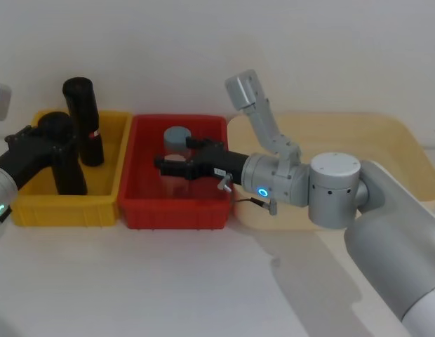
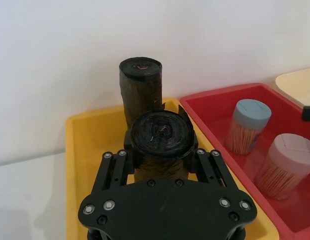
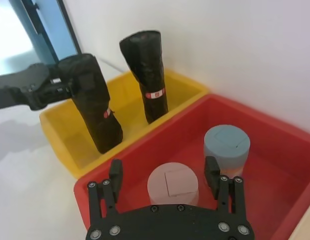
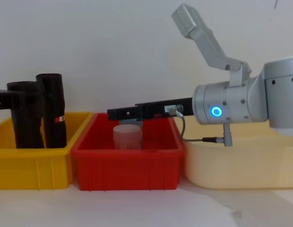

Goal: Pick up the garbage bag with the one hand and transfer it to the other hand.

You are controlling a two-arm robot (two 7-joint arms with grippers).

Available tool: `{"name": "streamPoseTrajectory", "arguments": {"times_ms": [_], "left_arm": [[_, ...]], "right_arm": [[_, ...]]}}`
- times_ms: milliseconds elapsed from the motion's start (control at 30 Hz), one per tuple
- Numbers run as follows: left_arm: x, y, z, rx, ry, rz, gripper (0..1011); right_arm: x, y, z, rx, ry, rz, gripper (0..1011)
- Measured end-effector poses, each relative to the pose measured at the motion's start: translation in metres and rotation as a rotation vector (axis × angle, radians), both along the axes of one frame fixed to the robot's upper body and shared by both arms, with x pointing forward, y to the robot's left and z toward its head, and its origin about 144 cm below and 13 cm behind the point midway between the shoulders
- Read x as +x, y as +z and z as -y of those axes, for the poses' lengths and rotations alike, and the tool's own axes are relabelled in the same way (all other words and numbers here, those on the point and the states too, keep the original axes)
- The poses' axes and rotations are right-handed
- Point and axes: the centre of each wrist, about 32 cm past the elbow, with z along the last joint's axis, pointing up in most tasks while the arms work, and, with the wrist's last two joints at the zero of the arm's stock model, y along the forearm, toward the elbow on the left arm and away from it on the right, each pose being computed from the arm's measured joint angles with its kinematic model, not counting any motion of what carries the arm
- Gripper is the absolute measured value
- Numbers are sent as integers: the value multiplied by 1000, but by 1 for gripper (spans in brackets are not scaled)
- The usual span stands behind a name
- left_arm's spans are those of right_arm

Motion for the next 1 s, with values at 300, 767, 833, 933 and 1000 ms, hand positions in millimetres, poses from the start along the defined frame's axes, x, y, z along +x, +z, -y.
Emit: {"name": "streamPoseTrajectory", "arguments": {"times_ms": [300, 767, 833, 933, 1000], "left_arm": [[0, 0, 0, 0, 0, 0, 547], [0, 0, 0, 0, 0, 0, 547], [0, 0, 0, 0, 0, -1, 547], [0, 0, 0, 0, 0, -1, 547], [0, 0, 0, 0, 0, -1, 547]], "right_arm": [[7, -2, -2, -47, 19, -5, 1001], [10, 0, -3, -123, 34, 16, 1001], [11, 1, -3, -131, 35, 19, 1001], [11, 1, -3, -148, 37, 24, 1001], [12, 1, -3, -155, 37, 26, 1001]]}}
